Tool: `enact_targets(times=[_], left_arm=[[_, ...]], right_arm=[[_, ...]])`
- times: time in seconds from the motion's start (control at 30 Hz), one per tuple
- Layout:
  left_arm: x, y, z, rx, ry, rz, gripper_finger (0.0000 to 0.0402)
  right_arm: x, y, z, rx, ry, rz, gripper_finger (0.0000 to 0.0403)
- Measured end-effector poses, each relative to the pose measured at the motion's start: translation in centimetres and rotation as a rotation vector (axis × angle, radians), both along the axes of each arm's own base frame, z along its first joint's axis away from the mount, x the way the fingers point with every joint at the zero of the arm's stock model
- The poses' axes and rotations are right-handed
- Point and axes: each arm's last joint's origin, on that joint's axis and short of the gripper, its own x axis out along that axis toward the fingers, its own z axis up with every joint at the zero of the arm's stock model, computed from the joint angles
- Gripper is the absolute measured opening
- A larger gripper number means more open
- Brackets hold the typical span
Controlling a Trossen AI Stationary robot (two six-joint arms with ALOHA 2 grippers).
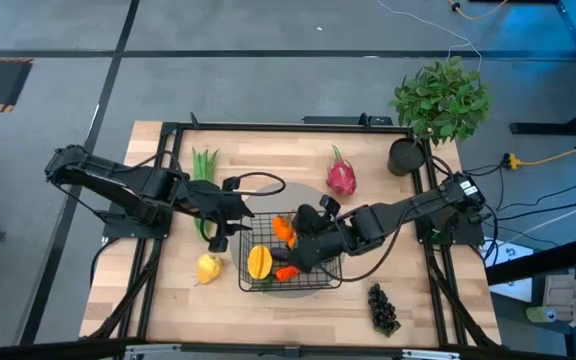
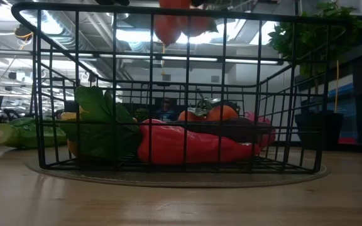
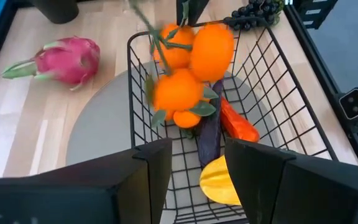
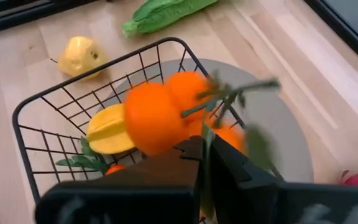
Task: Build produce basket
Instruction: Put the tangerines into the wire basket, then put the grapes into the wire basket
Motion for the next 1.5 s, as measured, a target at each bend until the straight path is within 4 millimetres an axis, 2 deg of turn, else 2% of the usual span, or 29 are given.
enact_targets(times=[0.13,0.27,0.37,0.63,0.87,0.93,1.03,1.13,1.23,1.33,1.5], left_arm=[[0.0,0.0,0.0,0.001,-0.003,0.006,0.0138],[0.4,0.7,0.7,0.060,-0.106,0.232,0.0138],[0.4,1.2,0.9,0.101,-0.129,0.314,0.0138],[0.5,1.3,0.9,0.108,-0.131,0.328,0.0138],[0.5,1.3,0.9,0.109,-0.131,0.330,0.0138],[0.5,1.3,0.9,0.108,-0.131,0.330,0.0138],[0.5,1.3,0.9,0.109,-0.132,0.330,0.0138],[0.5,1.3,0.9,0.109,-0.131,0.330,0.0138],[0.5,1.3,0.9,0.109,-0.131,0.330,0.0138],[0.5,1.3,0.9,0.109,-0.131,0.330,0.0138],[0.5,1.3,0.9,0.109,-0.131,0.330,0.0138]], right_arm=[[0.1,0.1,0.1,0.006,-0.016,0.002,0.0012],[0.4,0.2,0.2,0.019,-0.045,0.003,0.0012],[0.4,0.2,0.3,0.044,-0.045,0.017,0.0012],[0.7,0.4,0.4,0.061,-0.074,0.021,0.0012],[1.4,0.7,-0.5,0.021,-0.059,0.057,0.0016],[1.7,1.3,-0.6,-0.003,-0.072,0.100,0.0037],[1.6,1.9,-0.7,-0.049,-0.075,0.119,0.0096],[1.5,2.1,-0.7,-0.045,-0.080,0.116,0.0160],[1.4,2.1,-0.9,0.012,-0.072,0.082,0.0205],[0.9,2.3,-1.0,0.115,-0.026,0.078,0.0226],[-0.8,1.9,-0.2,0.249,0.070,0.069,0.0227]])
